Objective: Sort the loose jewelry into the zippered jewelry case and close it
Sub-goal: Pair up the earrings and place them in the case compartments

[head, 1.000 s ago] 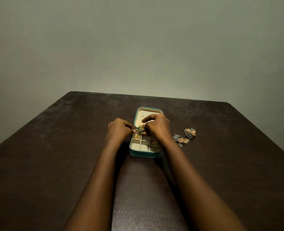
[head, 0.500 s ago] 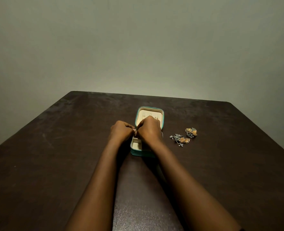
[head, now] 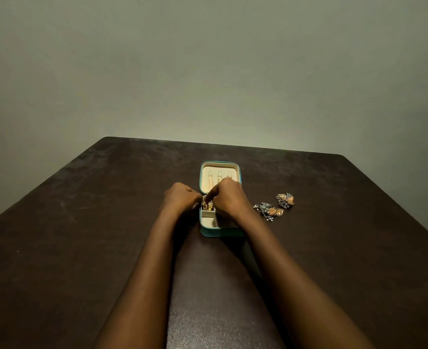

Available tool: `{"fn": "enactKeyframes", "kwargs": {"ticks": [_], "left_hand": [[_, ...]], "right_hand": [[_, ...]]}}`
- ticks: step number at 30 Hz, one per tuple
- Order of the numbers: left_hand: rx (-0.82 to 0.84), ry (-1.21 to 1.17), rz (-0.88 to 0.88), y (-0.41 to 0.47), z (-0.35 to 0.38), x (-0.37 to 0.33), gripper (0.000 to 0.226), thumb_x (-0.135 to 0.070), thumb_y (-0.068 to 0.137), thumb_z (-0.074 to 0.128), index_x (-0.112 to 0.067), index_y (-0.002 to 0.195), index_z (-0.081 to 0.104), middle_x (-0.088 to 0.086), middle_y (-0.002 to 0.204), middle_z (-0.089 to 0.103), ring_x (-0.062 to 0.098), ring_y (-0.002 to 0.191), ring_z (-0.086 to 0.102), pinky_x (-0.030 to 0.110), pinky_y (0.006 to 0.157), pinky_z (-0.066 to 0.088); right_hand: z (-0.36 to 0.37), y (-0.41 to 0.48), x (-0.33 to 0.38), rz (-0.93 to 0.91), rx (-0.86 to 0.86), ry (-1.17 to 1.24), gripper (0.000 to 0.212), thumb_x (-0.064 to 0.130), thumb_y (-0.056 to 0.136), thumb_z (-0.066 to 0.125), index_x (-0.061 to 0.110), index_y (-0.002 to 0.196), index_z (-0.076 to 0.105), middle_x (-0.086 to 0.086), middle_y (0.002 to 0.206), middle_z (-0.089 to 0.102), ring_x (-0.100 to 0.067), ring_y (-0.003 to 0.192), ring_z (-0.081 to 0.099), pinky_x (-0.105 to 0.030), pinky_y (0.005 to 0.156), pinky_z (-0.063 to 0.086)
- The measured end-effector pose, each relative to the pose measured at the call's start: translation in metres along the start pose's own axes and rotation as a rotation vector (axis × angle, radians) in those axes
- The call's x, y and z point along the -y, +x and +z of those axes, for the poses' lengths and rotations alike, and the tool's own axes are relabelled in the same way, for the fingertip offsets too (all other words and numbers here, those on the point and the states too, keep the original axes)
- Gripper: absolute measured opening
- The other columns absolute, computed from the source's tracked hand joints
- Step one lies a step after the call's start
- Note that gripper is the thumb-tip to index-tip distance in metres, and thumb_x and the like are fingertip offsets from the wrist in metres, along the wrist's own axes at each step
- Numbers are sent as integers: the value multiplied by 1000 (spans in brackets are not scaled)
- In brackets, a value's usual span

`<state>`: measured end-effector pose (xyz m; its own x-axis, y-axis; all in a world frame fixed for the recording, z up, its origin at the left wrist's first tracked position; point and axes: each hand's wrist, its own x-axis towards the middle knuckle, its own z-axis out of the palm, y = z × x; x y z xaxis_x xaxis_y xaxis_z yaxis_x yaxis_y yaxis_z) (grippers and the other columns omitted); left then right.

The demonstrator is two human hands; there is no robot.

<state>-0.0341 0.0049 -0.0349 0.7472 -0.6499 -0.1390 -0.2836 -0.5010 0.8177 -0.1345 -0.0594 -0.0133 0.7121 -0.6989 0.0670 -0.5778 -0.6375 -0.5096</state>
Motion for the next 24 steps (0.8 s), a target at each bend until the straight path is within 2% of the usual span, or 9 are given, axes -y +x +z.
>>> {"fn": "enactKeyframes", "kwargs": {"ticks": [4, 8, 10, 11, 13, 15, 17, 20, 24], "left_hand": [[-44, 4, 12, 0, 2, 1, 13, -16, 84, 64, -11, 92, 74, 9, 93, 71, 19, 83, 66, 34, 82, 56], [-153, 42, 64, -5, 5, -2, 17, -21, 85, 65, -16, 100, 70, 6, 102, 69, 19, 88, 65, 37, 82, 57], [-211, 68, 113, -10, 7, -6, 21, -21, 87, 62, -16, 107, 69, 6, 107, 68, 19, 93, 64, 33, 81, 55], [-239, 88, 141, -12, 8, -9, 23, -20, 87, 61, -15, 109, 68, 6, 110, 68, 19, 97, 64, 31, 81, 53], [-291, 133, 210, -17, 13, -14, 25, -19, 89, 59, -15, 111, 68, 6, 112, 68, 21, 103, 62, 31, 86, 51], [-313, 165, 284, -21, 20, -19, 25, -19, 90, 58, -16, 112, 68, 6, 113, 69, 21, 103, 62, 34, 89, 51], [-313, 195, 356, -26, 27, -26, 24, -21, 90, 58, -18, 111, 68, 3, 112, 69, 20, 100, 63, 33, 86, 51], [-266, 244, 457, -33, 44, -39, 23, -23, 90, 57, -21, 109, 69, 1, 112, 68, 21, 101, 62, 33, 84, 49], [-148, 391, 596, -38, 71, -59, 25, -22, 91, 54, -20, 112, 67, 4, 111, 67, 24, 107, 57, 34, 84, 45]], "right_hand": [[-7, -1, -9, 3, -38, 57, 32, -2, 89, 49, 11, 108, 71, -13, 127, 60, -23, 121, 52, -28, 98, 42], [-26, 4, -40, 64, -119, 132, 31, -6, 88, 50, 10, 106, 71, -9, 125, 62, -18, 119, 55, -25, 98, 42], [-40, 6, -64, 92, -171, 157, 27, -3, 88, 54, 9, 104, 71, -8, 117, 67, -17, 113, 59, -27, 98, 45], [-47, 7, -77, 121, -210, 179, 25, -1, 87, 56, 9, 104, 72, -8, 113, 68, -16, 108, 60, -25, 92, 45], [-59, 7, -108, 210, -300, 263, 23, -1, 86, 58, 6, 103, 72, -12, 108, 69, -14, 92, 60, -22, 80, 43], [-67, 7, -140, 308, -393, 352, 22, -2, 85, 58, 5, 101, 72, -15, 107, 70, -15, 84, 58, -25, 76, 44], [-71, 6, -164, 380, -462, 389, 19, -1, 84, 60, 6, 98, 72, -15, 107, 69, -16, 86, 57, -31, 82, 48], [-68, 6, -176, 382, -449, 426, 16, 3, 85, 62, 7, 96, 72, -12, 105, 69, -18, 91, 59, -38, 91, 49], [-62, 8, -167, 263, -379, 420, 16, 6, 85, 62, 5, 97, 72, -4, 88, 66, -16, 86, 59, -27, 81, 46]]}}
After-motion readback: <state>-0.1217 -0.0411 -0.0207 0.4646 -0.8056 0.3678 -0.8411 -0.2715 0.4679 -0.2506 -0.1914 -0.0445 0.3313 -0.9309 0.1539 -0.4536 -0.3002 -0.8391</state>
